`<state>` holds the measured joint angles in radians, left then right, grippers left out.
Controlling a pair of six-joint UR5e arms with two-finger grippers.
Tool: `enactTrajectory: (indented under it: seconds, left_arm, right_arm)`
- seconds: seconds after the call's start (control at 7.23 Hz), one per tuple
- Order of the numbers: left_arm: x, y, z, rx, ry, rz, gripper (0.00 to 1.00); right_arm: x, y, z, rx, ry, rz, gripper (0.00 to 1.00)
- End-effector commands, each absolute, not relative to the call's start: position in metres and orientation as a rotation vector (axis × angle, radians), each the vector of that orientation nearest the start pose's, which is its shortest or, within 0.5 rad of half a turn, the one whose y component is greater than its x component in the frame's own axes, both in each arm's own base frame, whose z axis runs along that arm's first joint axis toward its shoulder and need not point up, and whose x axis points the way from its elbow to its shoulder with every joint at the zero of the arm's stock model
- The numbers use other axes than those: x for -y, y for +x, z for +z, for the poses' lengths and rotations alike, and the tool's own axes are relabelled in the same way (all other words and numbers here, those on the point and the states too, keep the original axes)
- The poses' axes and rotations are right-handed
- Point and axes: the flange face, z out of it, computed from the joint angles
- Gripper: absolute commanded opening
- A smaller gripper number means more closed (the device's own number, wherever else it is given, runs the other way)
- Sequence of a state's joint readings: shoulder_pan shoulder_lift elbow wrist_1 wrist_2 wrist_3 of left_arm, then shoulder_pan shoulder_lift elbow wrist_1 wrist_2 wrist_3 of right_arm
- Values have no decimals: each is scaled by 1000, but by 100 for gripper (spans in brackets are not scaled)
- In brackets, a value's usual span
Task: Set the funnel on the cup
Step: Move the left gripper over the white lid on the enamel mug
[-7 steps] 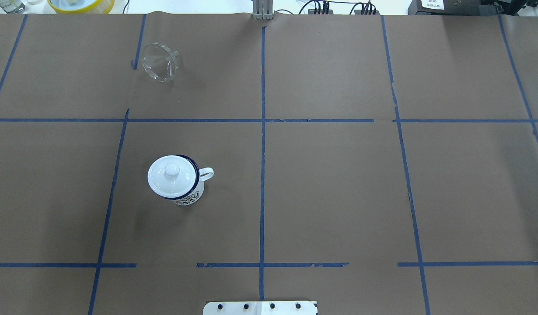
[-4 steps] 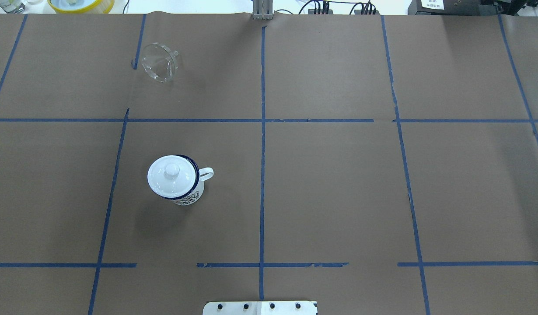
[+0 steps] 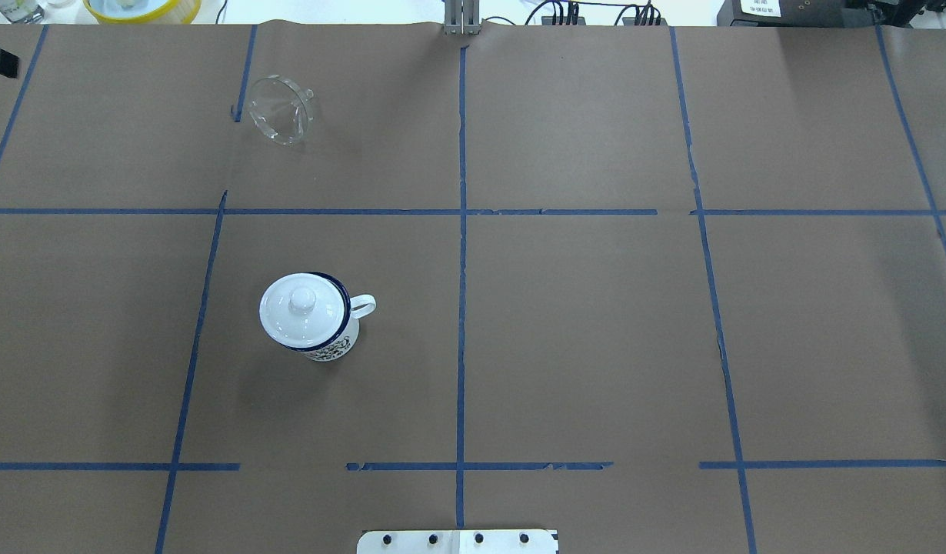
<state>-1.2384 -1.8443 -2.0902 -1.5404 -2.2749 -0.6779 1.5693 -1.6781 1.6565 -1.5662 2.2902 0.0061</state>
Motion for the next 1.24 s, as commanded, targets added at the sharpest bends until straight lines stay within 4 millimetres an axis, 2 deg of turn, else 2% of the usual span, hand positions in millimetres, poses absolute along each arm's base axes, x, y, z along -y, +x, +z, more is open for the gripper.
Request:
enactTrajectory:
  seconds: [0.0,0.14,0.28,0.41,0.55,0.69,0.83,1.11]
  left_arm:
    - [474,218,236,-882,206,-148,100]
    - [463,259,207,-843,130,-187,100]
    - [451,290,180,-805,87,-208,100]
    - [442,310,172,-787,76,-221,100]
    - [437,337,169,-769,70,-238,100]
    - [427,369,176,-738,51,-249,100]
    - [416,394,179,-709,71,-241,100]
    - [412,422,196,-654,60,-221,98]
  right_arm:
    - [445,67,670,719,-19,10,100]
    - [445,67,671,719,-20,11,100]
    - [445,67,671,719,-20,11,100]
    - [445,67,670,719,-19,10,100]
    - [445,67,670,719,-19,10,100]
    - [445,67,670,719,-19,10,100]
    - [445,67,670,719,-19,10,100]
    - [445,67,670,719,-19,10,100]
